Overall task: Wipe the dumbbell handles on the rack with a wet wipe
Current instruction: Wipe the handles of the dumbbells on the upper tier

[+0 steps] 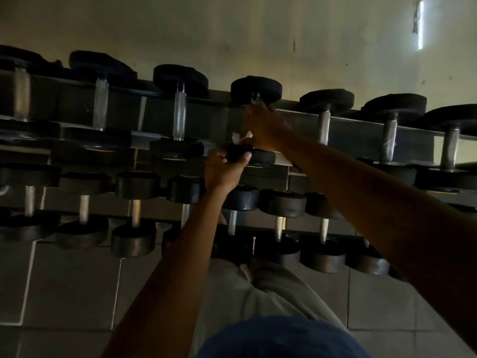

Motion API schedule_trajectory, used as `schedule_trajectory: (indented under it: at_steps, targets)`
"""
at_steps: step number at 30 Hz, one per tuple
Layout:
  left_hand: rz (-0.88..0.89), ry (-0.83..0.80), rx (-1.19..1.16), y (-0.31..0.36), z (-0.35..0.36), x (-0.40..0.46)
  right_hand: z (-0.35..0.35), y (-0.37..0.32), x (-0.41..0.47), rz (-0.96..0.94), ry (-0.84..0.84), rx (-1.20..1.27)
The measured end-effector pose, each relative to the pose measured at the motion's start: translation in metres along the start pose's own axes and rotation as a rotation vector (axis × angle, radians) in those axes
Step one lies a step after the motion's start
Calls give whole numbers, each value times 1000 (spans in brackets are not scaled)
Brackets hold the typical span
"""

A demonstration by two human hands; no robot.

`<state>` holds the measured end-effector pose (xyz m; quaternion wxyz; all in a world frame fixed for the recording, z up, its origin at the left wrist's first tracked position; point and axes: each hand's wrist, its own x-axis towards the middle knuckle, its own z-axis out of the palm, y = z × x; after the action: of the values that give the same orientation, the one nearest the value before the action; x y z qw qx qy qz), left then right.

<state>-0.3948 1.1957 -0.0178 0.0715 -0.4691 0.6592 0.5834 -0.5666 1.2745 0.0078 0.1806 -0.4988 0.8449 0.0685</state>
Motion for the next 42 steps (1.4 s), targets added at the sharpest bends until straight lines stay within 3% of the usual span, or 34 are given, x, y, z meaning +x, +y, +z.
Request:
schedule_trajectory:
  at_steps: [6, 16, 25, 31, 35, 42]
  targets:
    - [9, -126, -13, 4, -10, 8, -5, -3, -3, 3, -4, 26]
    - [-29, -108, 183, 18, -16, 10, 37, 27, -52, 331, -12, 601]
    - [-16, -162, 252, 32, -20, 2, 47, 28, -48, 450, -66, 757]
    - [-23, -183, 243, 34, -21, 4, 42, 21, -48, 507, 56, 1004]
    - [3, -180, 203, 32, -21, 1, 36, 13, -44, 347, 199, 898]
    - [-15, -148, 134, 26, -17, 4, 35, 19, -38, 191, 106, 652]
